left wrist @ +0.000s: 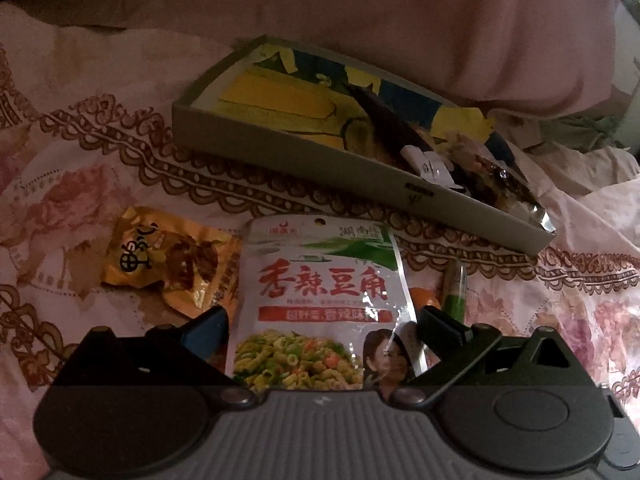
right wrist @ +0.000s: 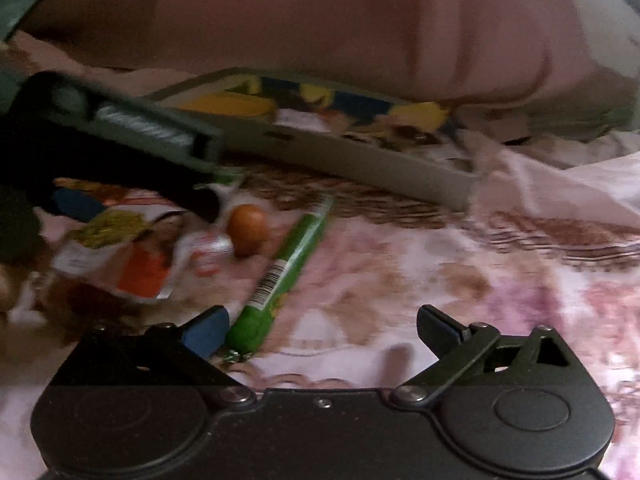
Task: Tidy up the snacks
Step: 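Lower the right gripper onto the green tube snack and close while the left approaches the bean pack, then close the left gripper on the green spicy bean pack and lift both snacks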
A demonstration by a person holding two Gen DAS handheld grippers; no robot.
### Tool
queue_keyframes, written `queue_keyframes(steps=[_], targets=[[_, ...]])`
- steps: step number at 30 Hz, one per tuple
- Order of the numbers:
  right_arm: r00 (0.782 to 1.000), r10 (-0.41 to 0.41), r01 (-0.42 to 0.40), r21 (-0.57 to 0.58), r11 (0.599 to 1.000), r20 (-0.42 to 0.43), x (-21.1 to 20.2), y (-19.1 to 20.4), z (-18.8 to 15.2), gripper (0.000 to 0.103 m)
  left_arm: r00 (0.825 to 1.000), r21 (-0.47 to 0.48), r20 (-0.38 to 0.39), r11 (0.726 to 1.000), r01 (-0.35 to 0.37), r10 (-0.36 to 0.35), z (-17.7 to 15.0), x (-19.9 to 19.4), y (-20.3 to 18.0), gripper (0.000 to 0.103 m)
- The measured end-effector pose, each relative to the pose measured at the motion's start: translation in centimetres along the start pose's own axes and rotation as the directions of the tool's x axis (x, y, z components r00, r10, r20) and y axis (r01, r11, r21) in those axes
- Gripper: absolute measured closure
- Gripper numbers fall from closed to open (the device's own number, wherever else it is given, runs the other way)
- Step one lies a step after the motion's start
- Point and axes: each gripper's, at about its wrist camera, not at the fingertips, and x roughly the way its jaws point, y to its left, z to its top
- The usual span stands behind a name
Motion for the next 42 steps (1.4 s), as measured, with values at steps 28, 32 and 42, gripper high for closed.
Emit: queue_keyframes(steps=[28, 32, 42], targets=[[0.993, 0.103, -0.104, 0.02, 0.994, 0.056, 2.4, -1.8, 0.9, 0.039, 0.997, 0.137, -0.045, 0.989, -0.051, 0.058, 0.2, 0.9, -0.7, 0.019], [0.99, 0.132, -0.133, 0.021, 0.991, 0.056, 2.3, -1.7, 1.0, 0.058, 0.997, 0.143, -0.04, 0.988, -0.058, 0.064, 0.2, 0.8, -0.7, 0.022], [0.981, 0.196, -0.195, 0.1, 0.976, 0.005, 2.2, -2.2, 1.2, 0.083, 0.999, 0.069, -0.034, 0.997, -0.037, 0.039, -0.2, -0.4, 0.4, 0.026]])
